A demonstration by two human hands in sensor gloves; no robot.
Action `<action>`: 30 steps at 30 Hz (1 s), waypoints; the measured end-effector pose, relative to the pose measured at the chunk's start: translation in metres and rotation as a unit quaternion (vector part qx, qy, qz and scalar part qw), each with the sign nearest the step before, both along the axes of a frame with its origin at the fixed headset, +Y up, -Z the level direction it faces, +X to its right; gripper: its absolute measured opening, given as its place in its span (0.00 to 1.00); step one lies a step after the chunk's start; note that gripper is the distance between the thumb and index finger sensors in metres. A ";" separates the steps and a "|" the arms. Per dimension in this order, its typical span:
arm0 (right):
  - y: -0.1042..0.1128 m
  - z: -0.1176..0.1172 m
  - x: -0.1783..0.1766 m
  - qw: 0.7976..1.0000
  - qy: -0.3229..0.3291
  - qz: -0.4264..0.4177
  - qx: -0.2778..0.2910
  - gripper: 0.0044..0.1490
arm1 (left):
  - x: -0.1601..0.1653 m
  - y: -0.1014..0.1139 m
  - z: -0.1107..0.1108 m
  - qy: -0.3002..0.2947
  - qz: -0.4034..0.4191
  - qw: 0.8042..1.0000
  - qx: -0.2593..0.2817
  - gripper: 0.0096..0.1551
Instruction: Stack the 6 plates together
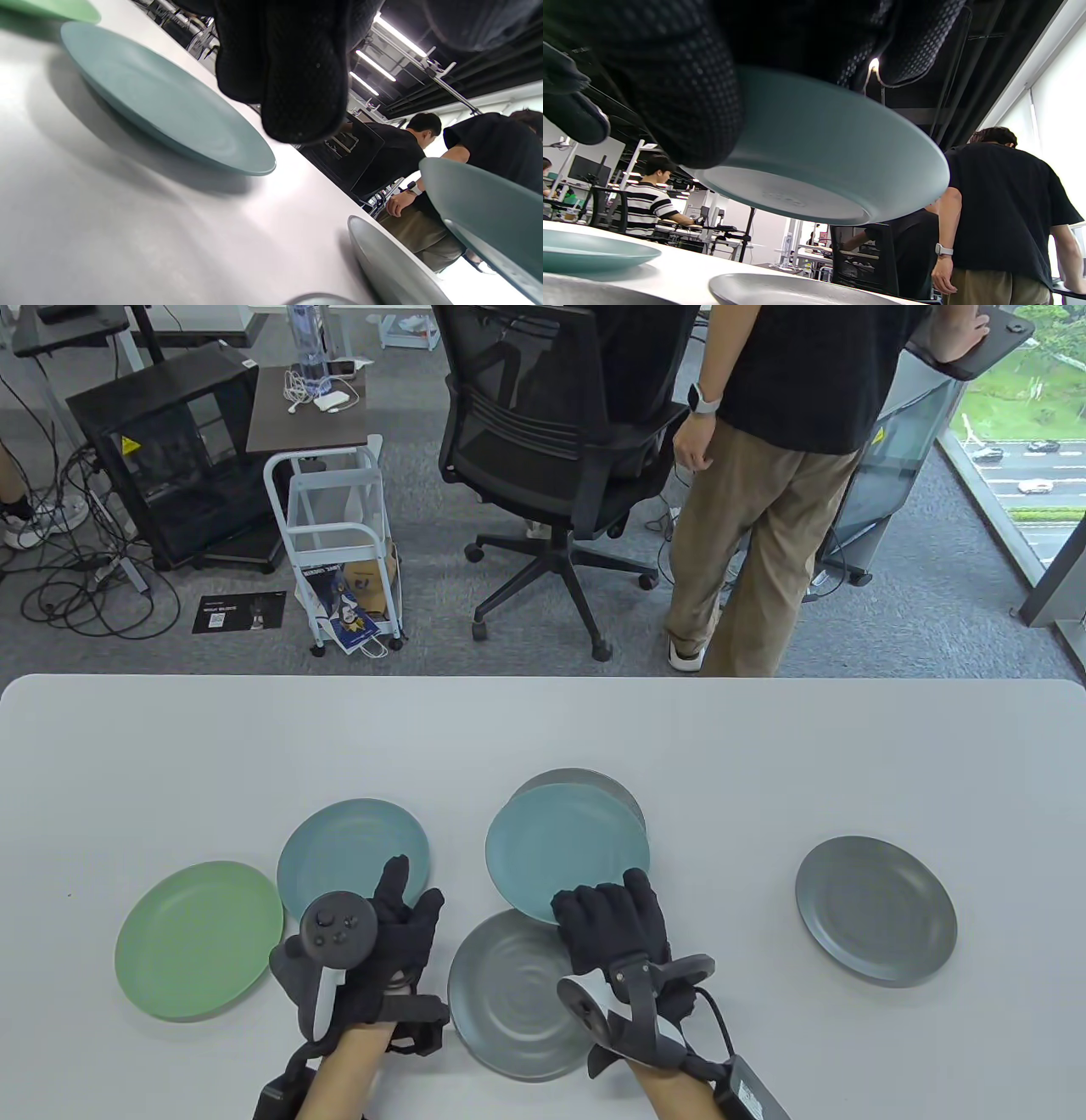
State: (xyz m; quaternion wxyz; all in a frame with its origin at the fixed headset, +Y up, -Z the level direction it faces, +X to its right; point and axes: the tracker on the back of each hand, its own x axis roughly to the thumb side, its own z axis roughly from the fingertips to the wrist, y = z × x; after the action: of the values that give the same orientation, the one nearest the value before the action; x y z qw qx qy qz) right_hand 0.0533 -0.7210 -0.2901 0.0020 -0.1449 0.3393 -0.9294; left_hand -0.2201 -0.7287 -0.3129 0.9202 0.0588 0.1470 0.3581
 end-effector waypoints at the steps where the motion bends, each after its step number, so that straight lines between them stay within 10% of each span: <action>1: 0.000 0.001 -0.002 1.000 0.006 0.001 0.000 0.23 | -0.001 -0.001 0.000 -0.001 0.017 1.000 -0.004 0.42; 30: -0.001 0.023 -0.041 0.993 0.114 0.027 0.010 0.22 | -0.008 -0.030 -0.008 -0.015 0.246 0.963 -0.113 0.38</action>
State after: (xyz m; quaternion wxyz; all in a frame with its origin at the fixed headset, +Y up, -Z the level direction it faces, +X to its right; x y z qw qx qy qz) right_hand 0.0122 -0.7217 -0.2670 -0.0104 -0.2586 0.3427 -0.9031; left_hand -0.2282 -0.7584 -0.3212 0.8063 -0.0887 0.1824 0.5556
